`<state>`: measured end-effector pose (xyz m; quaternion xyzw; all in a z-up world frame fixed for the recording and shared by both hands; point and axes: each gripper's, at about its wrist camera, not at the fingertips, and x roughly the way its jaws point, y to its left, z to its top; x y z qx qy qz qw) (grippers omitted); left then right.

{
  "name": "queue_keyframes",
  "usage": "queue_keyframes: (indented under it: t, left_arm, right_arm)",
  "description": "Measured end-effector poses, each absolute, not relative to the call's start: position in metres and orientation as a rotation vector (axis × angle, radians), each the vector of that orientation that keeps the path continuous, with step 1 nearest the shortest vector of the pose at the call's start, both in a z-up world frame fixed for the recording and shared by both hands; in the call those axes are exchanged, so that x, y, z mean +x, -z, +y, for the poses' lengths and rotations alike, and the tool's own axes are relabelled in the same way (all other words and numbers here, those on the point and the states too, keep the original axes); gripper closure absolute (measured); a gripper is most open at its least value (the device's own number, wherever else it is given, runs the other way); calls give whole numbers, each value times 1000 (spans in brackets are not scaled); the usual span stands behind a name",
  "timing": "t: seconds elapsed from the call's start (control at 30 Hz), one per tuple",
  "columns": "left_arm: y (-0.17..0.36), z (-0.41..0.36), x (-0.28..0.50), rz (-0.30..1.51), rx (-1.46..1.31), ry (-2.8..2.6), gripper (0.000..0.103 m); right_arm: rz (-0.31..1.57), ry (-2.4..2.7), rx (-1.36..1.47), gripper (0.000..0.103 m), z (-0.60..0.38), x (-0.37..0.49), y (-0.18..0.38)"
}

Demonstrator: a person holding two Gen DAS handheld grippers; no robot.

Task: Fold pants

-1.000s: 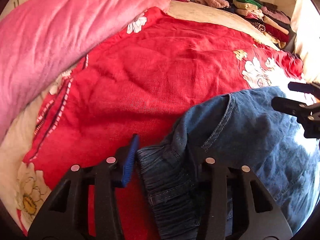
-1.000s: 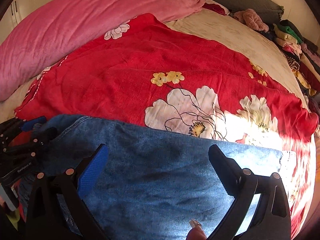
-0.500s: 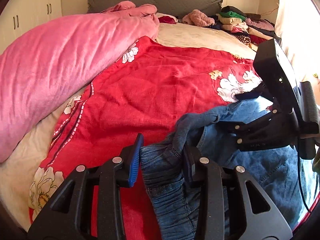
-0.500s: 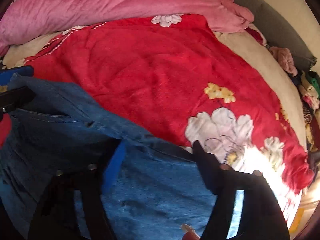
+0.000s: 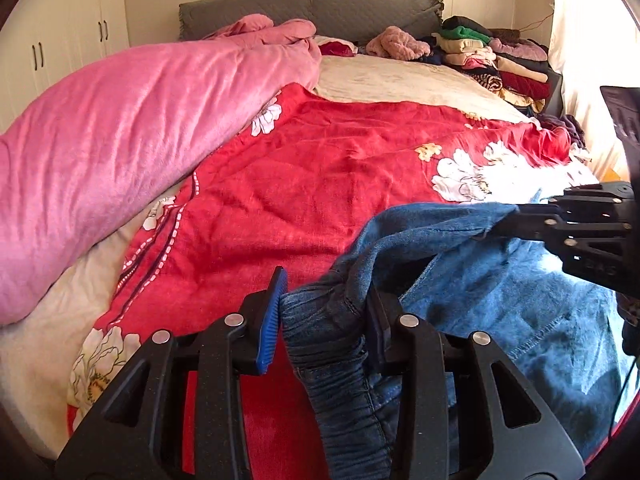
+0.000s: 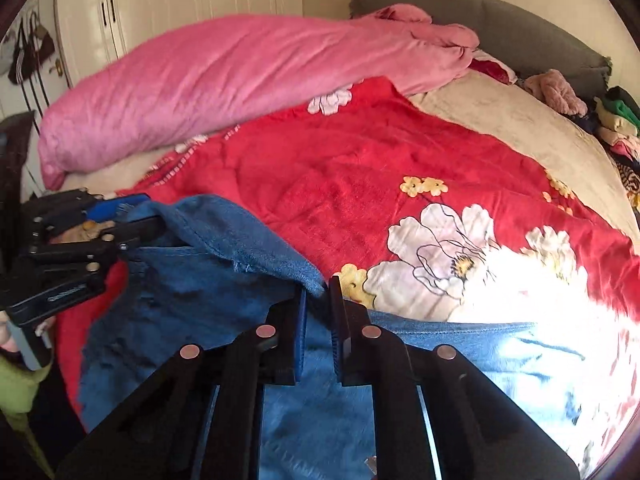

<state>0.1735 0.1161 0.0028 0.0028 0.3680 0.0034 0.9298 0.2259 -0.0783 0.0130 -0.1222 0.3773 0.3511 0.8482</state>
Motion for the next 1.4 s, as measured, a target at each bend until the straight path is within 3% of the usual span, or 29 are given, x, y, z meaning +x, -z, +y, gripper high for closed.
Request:
queue_keyframes:
  t: [0.57,1.2,1.4]
  left_arm:
    - [-23,93,89,693,58,30,75]
    - [18,91,26,858,106,65,73]
    - [23,95,24,909,81,72,66]
  right_arm:
    - [728,-799,-98,94,-135,100,-39]
    - [811,-898,-133,94,-134,-1,2]
    - [871,-897,-149,94,-129,-7,19]
